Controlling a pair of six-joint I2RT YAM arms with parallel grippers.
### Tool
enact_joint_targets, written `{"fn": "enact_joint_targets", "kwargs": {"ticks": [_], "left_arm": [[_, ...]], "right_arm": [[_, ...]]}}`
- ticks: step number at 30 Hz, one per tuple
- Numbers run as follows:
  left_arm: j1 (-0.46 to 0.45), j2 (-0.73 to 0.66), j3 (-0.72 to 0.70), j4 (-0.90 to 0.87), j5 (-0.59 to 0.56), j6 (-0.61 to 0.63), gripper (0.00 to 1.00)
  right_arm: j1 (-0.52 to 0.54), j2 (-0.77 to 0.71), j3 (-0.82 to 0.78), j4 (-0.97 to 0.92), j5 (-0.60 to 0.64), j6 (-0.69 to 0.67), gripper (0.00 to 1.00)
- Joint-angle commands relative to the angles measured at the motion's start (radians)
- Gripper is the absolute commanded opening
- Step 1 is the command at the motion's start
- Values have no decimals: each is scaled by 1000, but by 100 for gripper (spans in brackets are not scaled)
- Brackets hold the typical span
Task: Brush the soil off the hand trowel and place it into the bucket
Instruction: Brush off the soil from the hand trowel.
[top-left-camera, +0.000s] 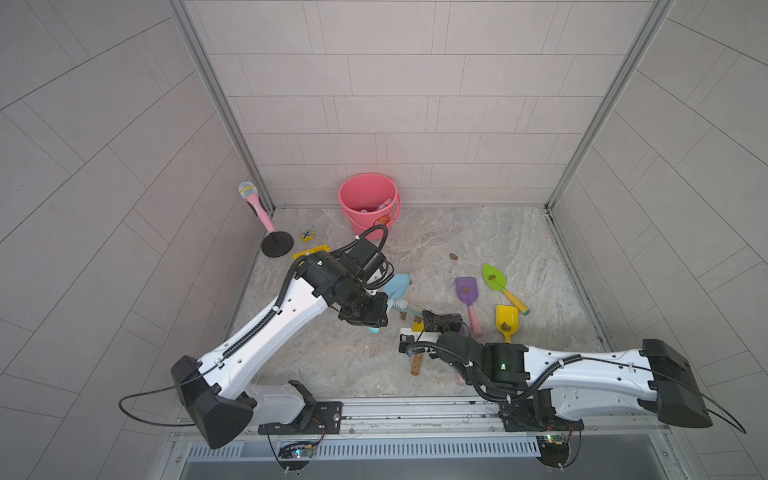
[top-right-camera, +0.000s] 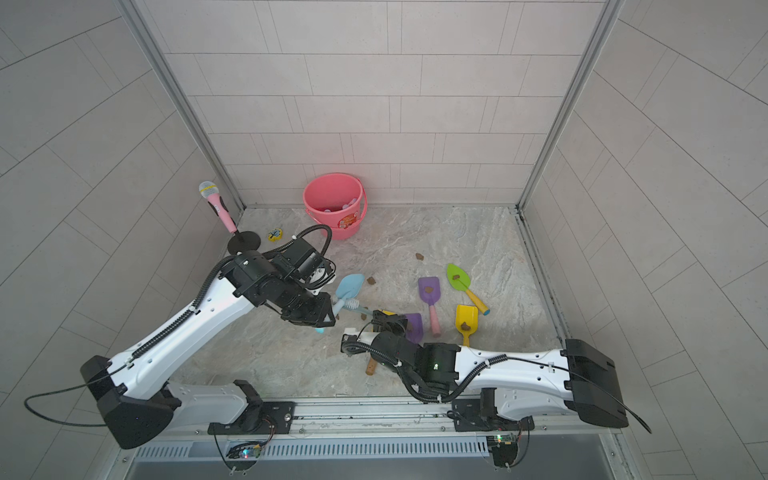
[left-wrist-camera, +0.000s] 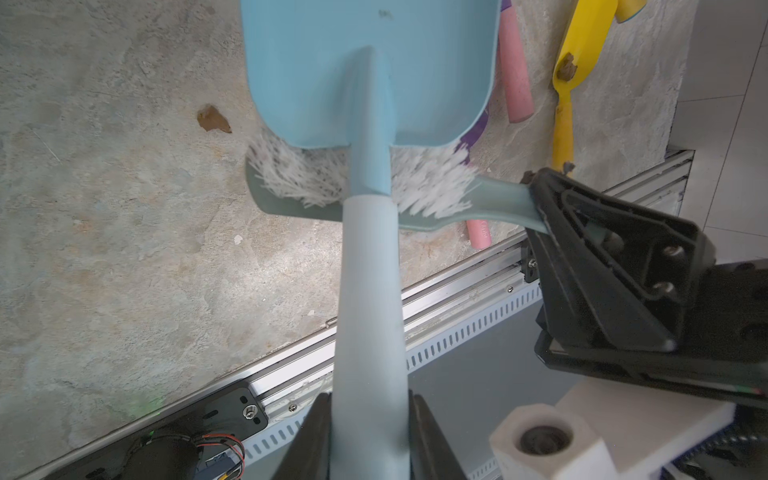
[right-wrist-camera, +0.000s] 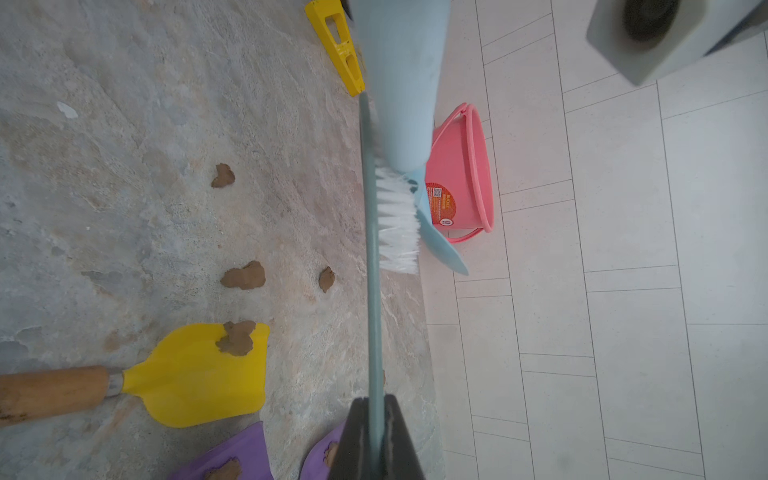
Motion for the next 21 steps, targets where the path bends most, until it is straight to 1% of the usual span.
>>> {"fn": "enact_joint_targets", "kwargs": {"ticks": [1,7,12,16,19,21], "left_arm": [[4,-2,-4,-27,17,19,0],[4,0,-13,-23,28,19,0],[4,-5,-13,-12,55,16,0],[5,-11,-18,-20,46,15,0],[5,-23,-19,-16,45,13,0],[5,-30,-11,-2,36,19,0]], "right_arm": [[-19,-9,16,77,34,-52,0],[-85,-46,-7,90,36,-34,0],[-165,-73,-38,103,1,-28,0],[-204,-78,-48,97,-6,-19,0],[-233,-98,-51,91,-9,26,0],[-264,-124,-52,45,-36,111,0]]}}
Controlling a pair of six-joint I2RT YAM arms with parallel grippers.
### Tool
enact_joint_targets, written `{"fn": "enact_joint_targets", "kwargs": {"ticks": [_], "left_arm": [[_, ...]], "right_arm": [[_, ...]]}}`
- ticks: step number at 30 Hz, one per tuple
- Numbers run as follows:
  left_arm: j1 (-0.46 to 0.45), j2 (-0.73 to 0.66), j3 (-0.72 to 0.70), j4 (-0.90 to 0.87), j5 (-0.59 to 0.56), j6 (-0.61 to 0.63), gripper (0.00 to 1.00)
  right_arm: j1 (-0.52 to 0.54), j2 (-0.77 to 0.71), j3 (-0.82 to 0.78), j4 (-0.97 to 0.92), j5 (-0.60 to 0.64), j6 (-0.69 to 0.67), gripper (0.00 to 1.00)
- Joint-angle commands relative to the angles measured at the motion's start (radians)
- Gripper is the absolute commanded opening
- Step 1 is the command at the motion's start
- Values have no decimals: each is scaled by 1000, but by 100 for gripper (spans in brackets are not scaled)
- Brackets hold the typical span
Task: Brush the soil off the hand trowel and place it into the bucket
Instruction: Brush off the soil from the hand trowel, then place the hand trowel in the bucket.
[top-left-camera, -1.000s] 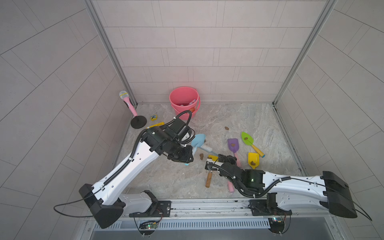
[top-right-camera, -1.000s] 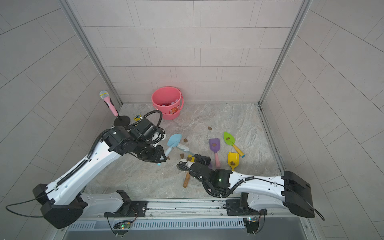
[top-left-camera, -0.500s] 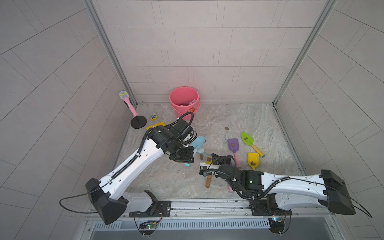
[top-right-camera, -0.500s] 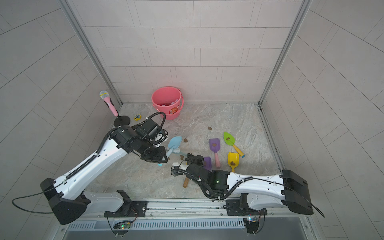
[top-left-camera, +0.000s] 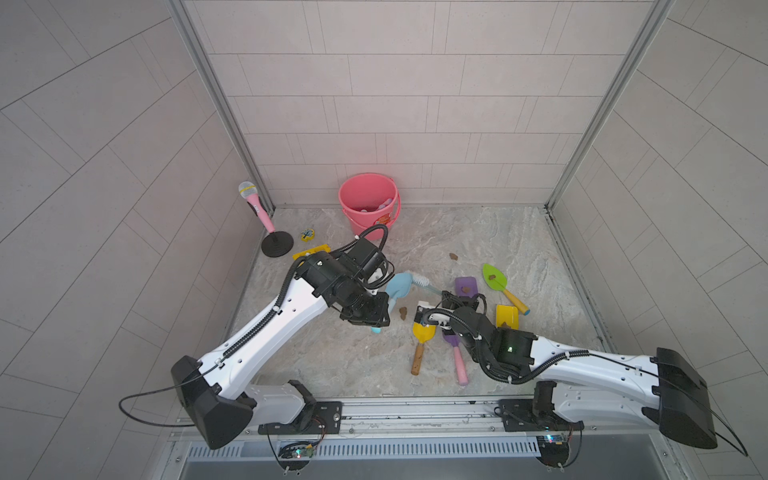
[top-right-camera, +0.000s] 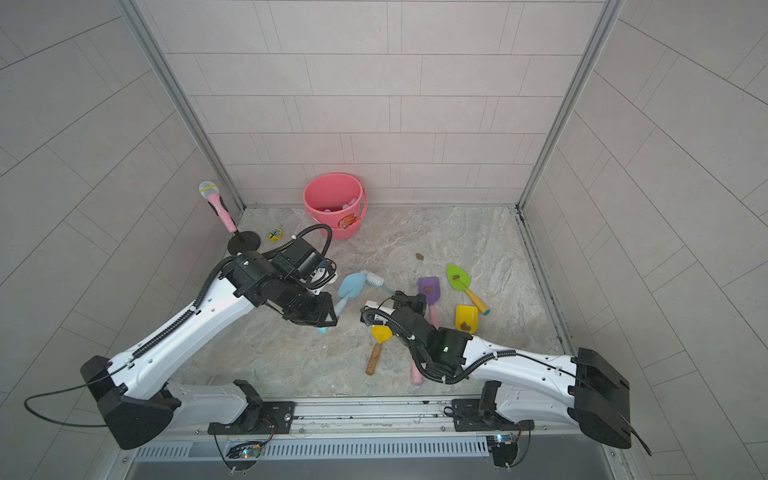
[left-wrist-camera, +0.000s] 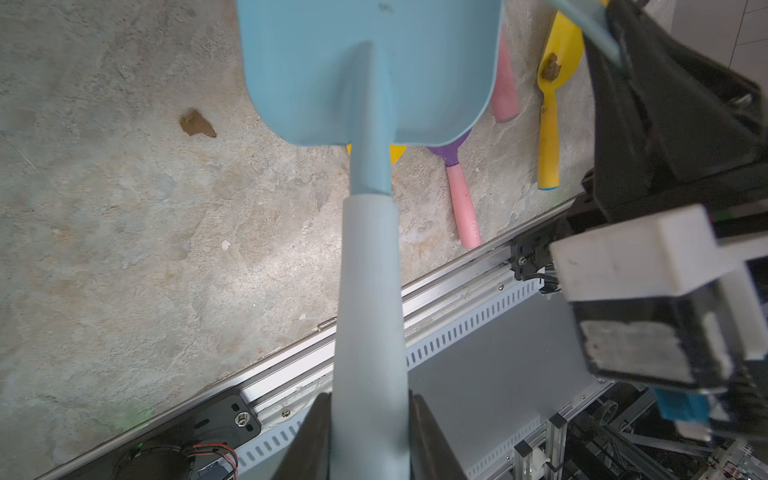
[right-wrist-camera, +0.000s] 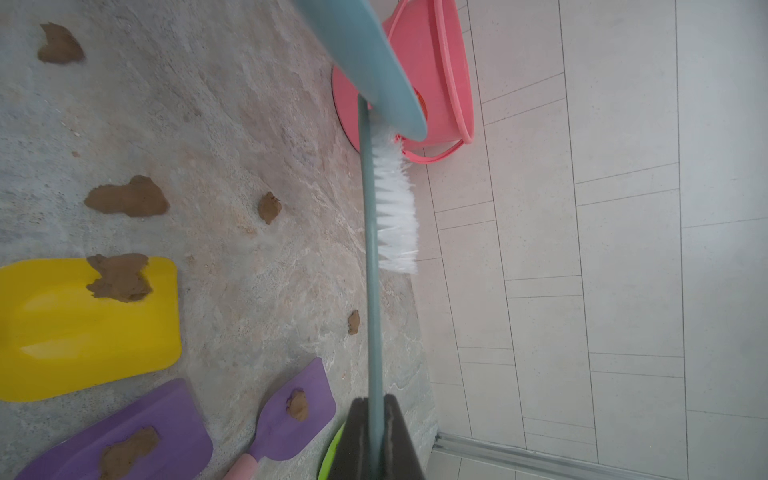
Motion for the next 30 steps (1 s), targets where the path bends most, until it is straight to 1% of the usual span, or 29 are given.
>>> {"fn": "enact_joint_targets", "kwargs": {"ticks": [1,2,3,5,6,7,10,14,15,17,18,20,22,25,27,30], "left_arm": [[3,-30,5,-17,-1,11,0],[2,-36,12,-5,-15,13,0],[2,-42,20,7,-28,18,0],[4,-49,40,38,-75,21,0],[7,-51,47,70,-107,12,0],[19,-44,65,95,-115,10,0],[102,41,189,122,-75,-10,0],[230,165,340,213,37,-105,0],[256,195,370,236,61,-131,0],[309,272,446,275,114,-187,0],[331,306,480,290,139,-210,0],[374,386,550,335,206,-299,0],[415,457,614,389,248,-375,0],[463,583,742,406,256,-468,0],[490,660,829,379,227,-521,0],[522,744,853,484,294,-671,0]], "right_arm": [[-45,-61,2,6,-13,156,0],[-69,-73,3,-23,-26,242,0],[-102,-89,10,-74,-67,312,0],[-177,-117,35,-172,-174,463,0],[-216,-137,44,-203,-231,540,0],[-249,-151,45,-220,-284,600,0],[-361,-197,42,-235,-450,807,0],[-497,-229,57,-278,-576,1069,0],[-523,-229,65,-293,-605,1111,0],[-559,-231,82,-329,-645,1165,0],[-566,-229,90,-347,-642,1182,0],[-569,-227,102,-377,-632,1200,0],[-569,-228,101,-384,-637,1205,0],[-570,-229,93,-393,-632,1222,0],[-571,-233,90,-402,-631,1229,0],[-570,-238,91,-418,-634,1229,0]]}}
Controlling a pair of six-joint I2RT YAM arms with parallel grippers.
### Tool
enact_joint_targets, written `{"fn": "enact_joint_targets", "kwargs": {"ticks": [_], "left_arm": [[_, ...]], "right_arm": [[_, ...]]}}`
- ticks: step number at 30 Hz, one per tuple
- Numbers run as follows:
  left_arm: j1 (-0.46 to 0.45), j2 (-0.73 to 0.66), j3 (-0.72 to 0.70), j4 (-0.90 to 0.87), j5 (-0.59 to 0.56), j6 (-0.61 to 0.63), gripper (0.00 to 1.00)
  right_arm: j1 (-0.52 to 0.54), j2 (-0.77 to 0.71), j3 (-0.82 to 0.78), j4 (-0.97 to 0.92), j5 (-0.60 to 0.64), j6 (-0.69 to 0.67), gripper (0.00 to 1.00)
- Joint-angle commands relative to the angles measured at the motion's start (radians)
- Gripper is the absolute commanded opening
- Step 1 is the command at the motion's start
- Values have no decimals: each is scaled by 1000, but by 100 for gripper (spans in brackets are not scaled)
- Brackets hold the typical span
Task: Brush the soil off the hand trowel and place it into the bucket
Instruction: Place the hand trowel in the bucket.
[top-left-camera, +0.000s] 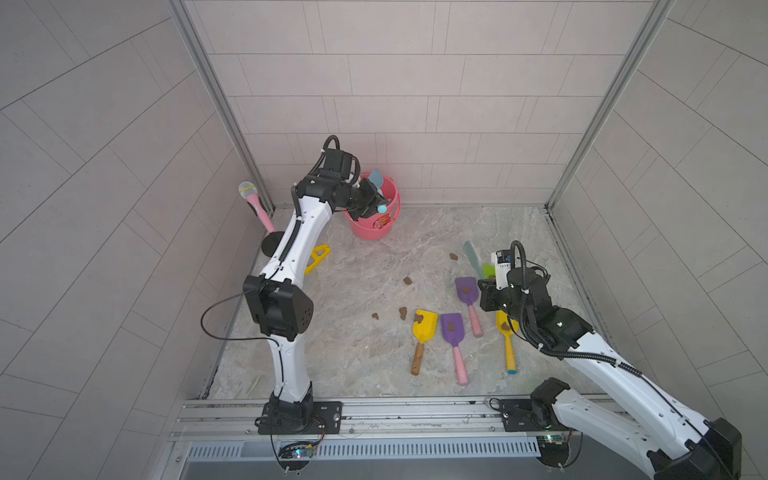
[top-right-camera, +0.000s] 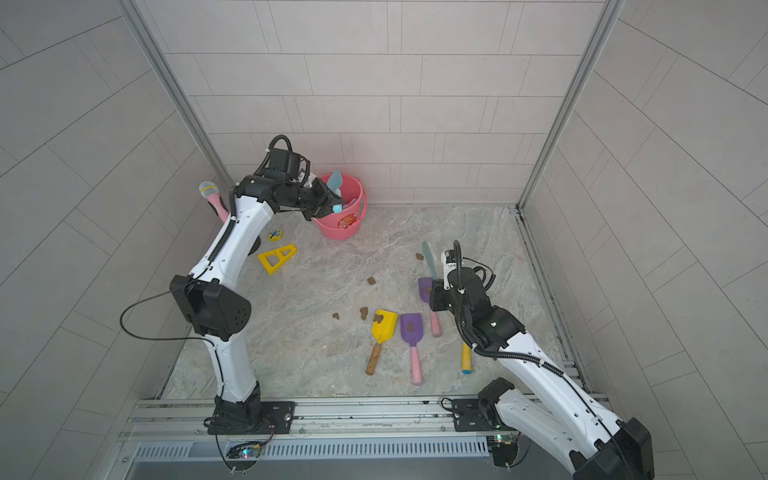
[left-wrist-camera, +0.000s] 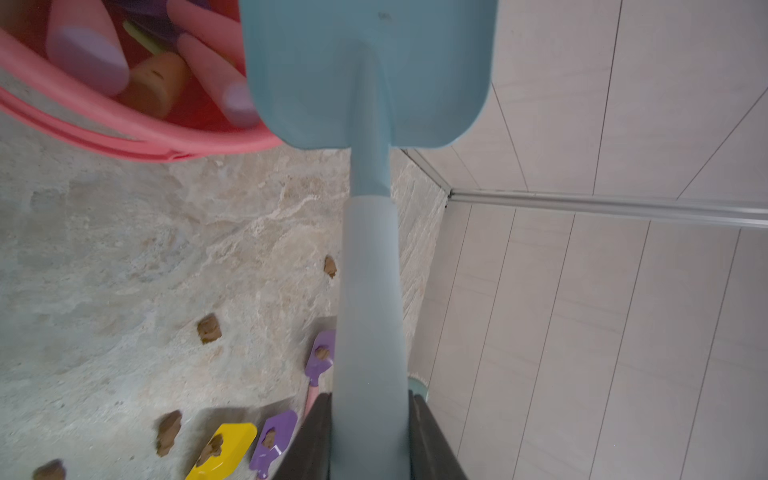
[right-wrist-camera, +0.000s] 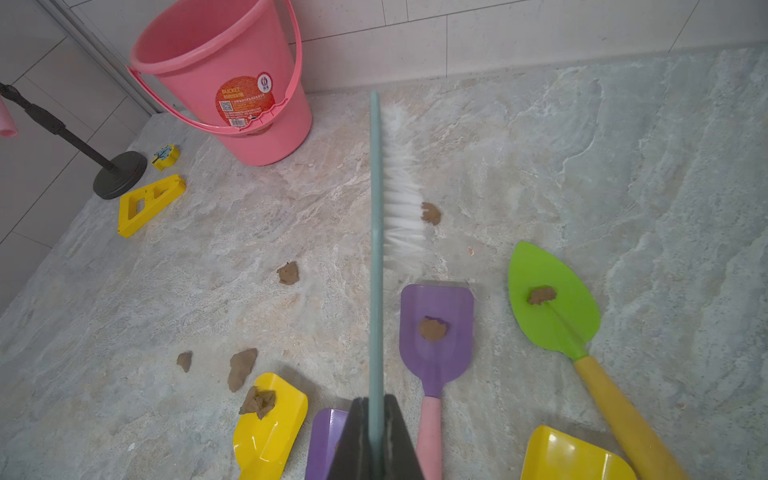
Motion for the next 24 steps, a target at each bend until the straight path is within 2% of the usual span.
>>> {"fn": "enact_joint_targets", "kwargs": {"ticks": [1,3,7,13,17,19,20,24], "left_arm": [[30,68,52,129,90,-229,0],[31,132,105,170,112,-291,0],[33,262,269,131,107,-344,0],[34,335,283,155,69,-490,0],[34,363,284,188,36,-536,2],[33,373,284,203,23,-547,8],[33,379,284,212,19,-555,14],[34,391,288,284,14,-585,45]], "right_arm": [[-3,-19,11,-39,-9,35,0],[-3,-23,18,-48,-22,36,0],[-3,-26,39,-71,-53,36,0],[-4,-35,64,-112,-61,13,0],[-3,-55,73,-132,-57,-18,0],[-5,-63,79,-146,-56,-29,0],[-4,-66,85,-154,-55,-35,0],[-3,-69,111,-193,-58,-44,0]]}}
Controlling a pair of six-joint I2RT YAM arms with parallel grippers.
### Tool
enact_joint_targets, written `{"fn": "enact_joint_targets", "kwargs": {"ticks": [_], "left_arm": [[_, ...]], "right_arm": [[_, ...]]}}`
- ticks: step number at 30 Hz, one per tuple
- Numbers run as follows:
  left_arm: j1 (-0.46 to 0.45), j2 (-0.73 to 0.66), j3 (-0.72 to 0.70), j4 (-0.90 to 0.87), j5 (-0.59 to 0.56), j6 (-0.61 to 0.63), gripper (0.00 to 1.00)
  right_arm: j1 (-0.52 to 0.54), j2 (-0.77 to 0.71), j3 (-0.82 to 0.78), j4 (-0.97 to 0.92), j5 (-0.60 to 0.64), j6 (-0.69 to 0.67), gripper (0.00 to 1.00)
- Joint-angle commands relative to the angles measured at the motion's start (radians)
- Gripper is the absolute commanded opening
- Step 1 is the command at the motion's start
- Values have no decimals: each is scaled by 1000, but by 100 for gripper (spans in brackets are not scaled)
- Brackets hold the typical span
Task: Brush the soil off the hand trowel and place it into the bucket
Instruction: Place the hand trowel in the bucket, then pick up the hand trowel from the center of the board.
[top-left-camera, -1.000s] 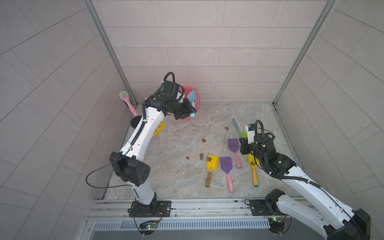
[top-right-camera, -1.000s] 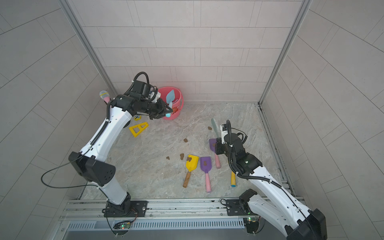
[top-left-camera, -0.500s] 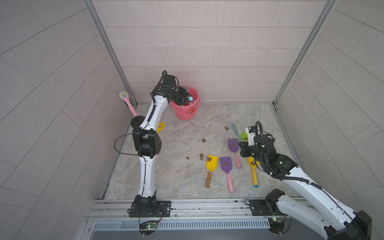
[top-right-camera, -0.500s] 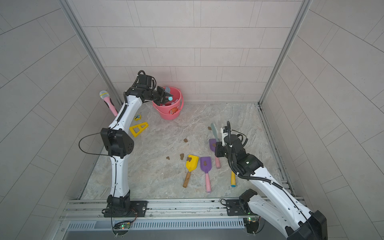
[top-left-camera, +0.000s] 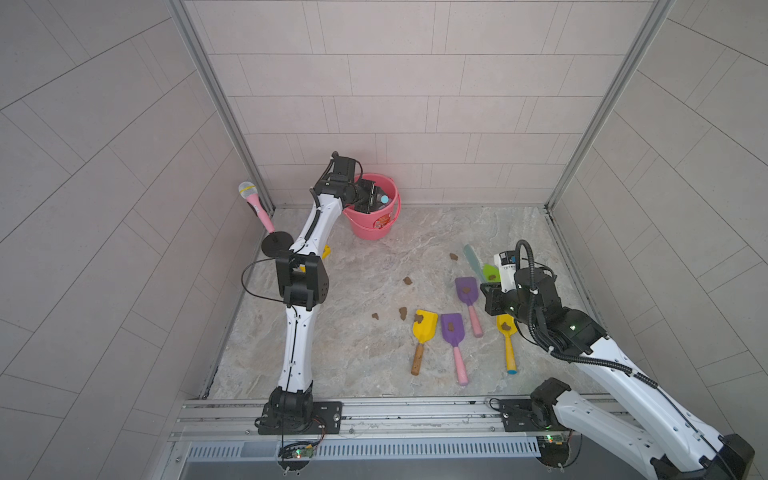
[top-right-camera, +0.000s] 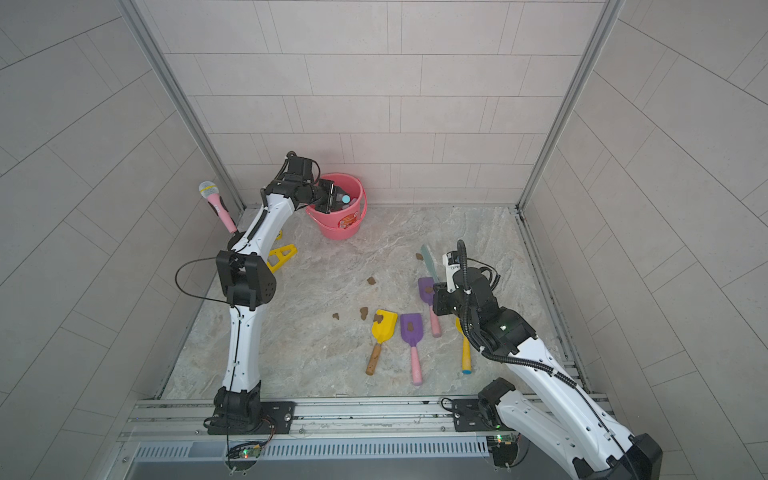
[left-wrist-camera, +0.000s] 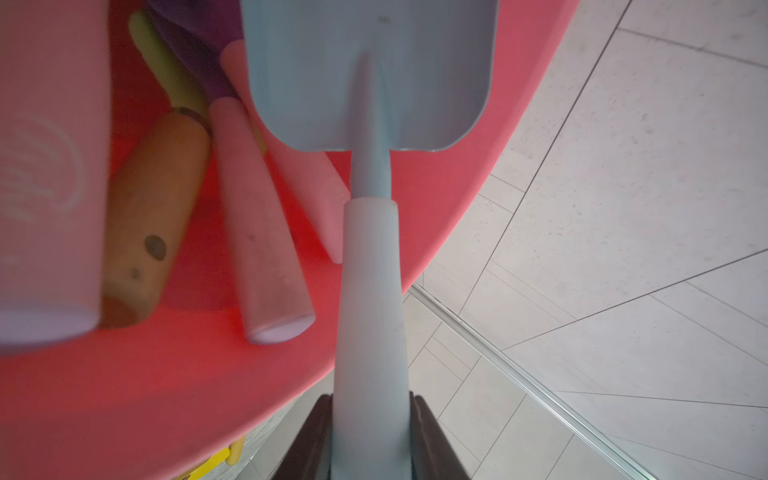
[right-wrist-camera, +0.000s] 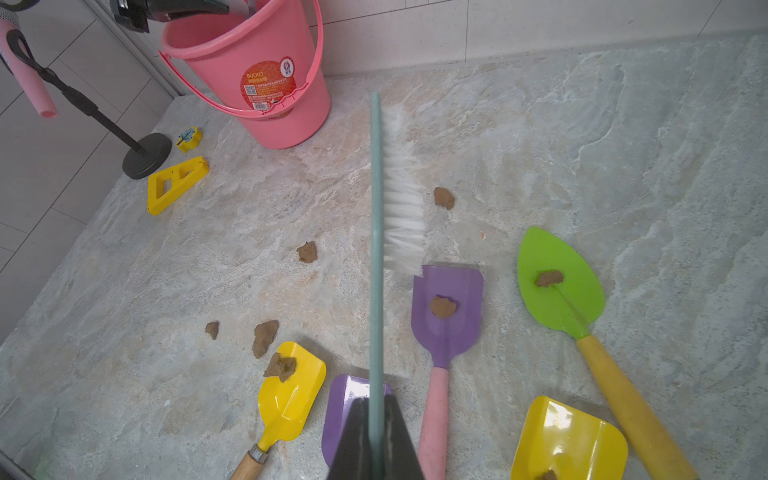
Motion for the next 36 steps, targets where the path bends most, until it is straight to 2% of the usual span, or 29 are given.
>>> {"fn": "enact_joint_targets", "kwargs": {"ticks": [1,4,6,8,12,14,16,20,26,29,32,36], "left_arm": [[-4,18,51,107,-14,-66,51],[-5,3,72,113,-18,-37,61],[-6,-28,72,103,-14,12,62],[-7,-79,72,53,-18,97,62],[-34,-219,41,-123,-60,354,61],[-68,-329,-65,-174,-93,484,58],[-113,-450,-218,-173,-119,596,50],[-259,-713,-543,-189,-289,752,46],[-524,-1009,-932,-190,-576,790,47],[-651,-1099,-1075,-204,-695,790,47],[-791,-1158,-1187,-209,-802,755,47],[-974,-1154,-1269,-220,-934,673,47]], "right_arm": [[-3,-18,43,-53,0,-20,0],[-3,-28,53,-70,-6,-16,0],[-3,-35,54,-75,-14,-4,0],[-2,-42,56,-79,-35,12,0],[-2,-43,49,-86,-61,59,0],[-3,-48,42,-89,-77,84,0],[-2,-54,32,-91,-91,100,0],[-2,-73,27,-124,-124,122,0],[-2,-122,20,-193,-232,183,0],[-2,-155,-2,-202,-300,212,0],[-2,-195,-34,-219,-307,243,0],[1,-244,-69,-233,-306,271,0]]}}
